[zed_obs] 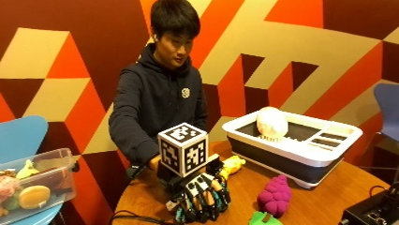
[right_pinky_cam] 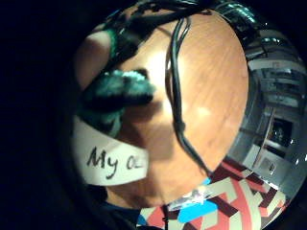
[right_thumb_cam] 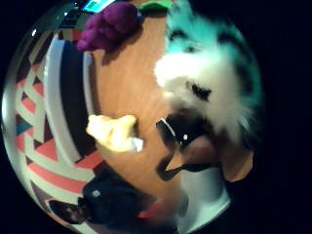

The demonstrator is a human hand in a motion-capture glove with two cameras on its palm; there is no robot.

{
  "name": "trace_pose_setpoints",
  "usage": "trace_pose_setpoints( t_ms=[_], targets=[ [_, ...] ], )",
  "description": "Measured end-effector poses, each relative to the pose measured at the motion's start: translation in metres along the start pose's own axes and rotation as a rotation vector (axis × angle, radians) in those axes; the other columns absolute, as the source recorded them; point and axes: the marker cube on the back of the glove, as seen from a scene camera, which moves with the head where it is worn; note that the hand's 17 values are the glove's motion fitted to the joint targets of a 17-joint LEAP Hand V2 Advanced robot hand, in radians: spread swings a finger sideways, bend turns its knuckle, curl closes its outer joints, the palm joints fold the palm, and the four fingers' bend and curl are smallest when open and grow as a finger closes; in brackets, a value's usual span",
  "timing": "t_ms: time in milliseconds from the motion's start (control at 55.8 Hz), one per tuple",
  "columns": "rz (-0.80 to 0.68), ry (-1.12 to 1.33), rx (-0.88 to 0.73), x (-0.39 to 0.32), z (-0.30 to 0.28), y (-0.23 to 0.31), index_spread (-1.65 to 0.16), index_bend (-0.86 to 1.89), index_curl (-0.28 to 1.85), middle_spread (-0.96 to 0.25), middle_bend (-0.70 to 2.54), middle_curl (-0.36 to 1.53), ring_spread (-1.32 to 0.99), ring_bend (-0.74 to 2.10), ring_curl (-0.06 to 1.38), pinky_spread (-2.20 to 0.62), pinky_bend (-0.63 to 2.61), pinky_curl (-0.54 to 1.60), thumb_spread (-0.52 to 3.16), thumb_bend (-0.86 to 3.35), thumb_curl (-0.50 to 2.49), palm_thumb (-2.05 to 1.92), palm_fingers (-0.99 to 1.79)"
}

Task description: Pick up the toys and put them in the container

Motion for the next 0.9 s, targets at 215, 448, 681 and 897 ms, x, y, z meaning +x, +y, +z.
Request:
trace_pose_setpoints(
  t_ms=[215, 448, 681, 897],
  targets=[
    [-0.027, -0.047, 0.088, -0.003, 0.0, 0.003, -0.26, 0.08, 0.19, -0.16, 0.72, 0.6, -0.31, 1.07, 0.49, -0.31, 0.99, 0.39, 1.16, 0.16, 0.55, 0.7, 1.09],
    [0.0, -0.088, -0.01, 0.006, -0.046, 0.062, -0.27, 0.2, 0.19, -0.2, 1.04, 0.75, -0.31, 1.35, 0.61, -0.38, 1.1, 0.49, 0.89, 0.12, 0.67, 0.75, 1.23],
    [0.122, -0.05, 0.104, 0.06, -0.133, 0.159, -0.34, 0.29, 0.21, -0.2, 1.16, 0.81, -0.3, 1.42, 0.61, -0.4, 1.15, 0.54, 0.77, 0.08, 0.77, 0.75, 1.19],
    [-0.033, -0.094, 0.24, -0.004, -0.242, 0.204, -0.4, 0.4, 0.25, -0.19, 1.19, 0.83, -0.3, 1.45, 0.61, -0.4, 1.15, 0.57, 0.69, 0.07, 0.86, 0.76, 1.14]
  ],
)
